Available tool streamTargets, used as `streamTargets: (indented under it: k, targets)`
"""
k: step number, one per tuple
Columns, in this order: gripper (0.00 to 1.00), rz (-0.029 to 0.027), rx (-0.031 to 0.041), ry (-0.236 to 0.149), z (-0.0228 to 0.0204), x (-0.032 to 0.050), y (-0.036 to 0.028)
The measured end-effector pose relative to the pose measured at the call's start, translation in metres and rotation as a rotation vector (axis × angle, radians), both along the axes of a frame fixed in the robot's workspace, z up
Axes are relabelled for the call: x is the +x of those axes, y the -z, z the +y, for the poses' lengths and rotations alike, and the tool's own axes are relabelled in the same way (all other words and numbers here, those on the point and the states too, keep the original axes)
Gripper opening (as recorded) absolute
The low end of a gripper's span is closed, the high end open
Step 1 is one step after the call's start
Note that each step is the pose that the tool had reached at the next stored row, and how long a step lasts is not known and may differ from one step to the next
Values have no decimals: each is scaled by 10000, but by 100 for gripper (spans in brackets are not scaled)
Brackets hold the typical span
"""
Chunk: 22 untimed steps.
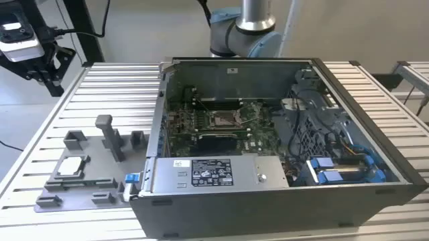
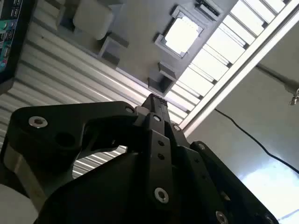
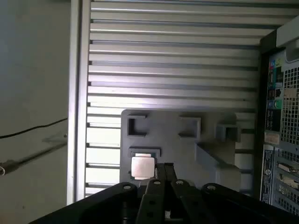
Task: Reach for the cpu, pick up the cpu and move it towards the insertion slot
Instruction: 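Reach for the cpu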
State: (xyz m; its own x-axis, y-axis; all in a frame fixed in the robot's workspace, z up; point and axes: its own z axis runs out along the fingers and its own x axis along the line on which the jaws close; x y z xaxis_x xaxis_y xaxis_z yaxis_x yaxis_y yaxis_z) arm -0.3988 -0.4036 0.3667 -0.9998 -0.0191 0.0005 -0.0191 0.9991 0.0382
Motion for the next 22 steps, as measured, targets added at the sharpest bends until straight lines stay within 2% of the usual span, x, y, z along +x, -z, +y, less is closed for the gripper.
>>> streamTargets:
  k: [13, 15, 18, 22]
  targets:
    - [0, 2, -1, 0, 0, -3, -1]
    - [0, 0, 0, 0, -11, -13, 0]
    - [0, -1, 0, 1, -48, -85, 8]
    - [0, 0, 0, 0, -68, -180, 31]
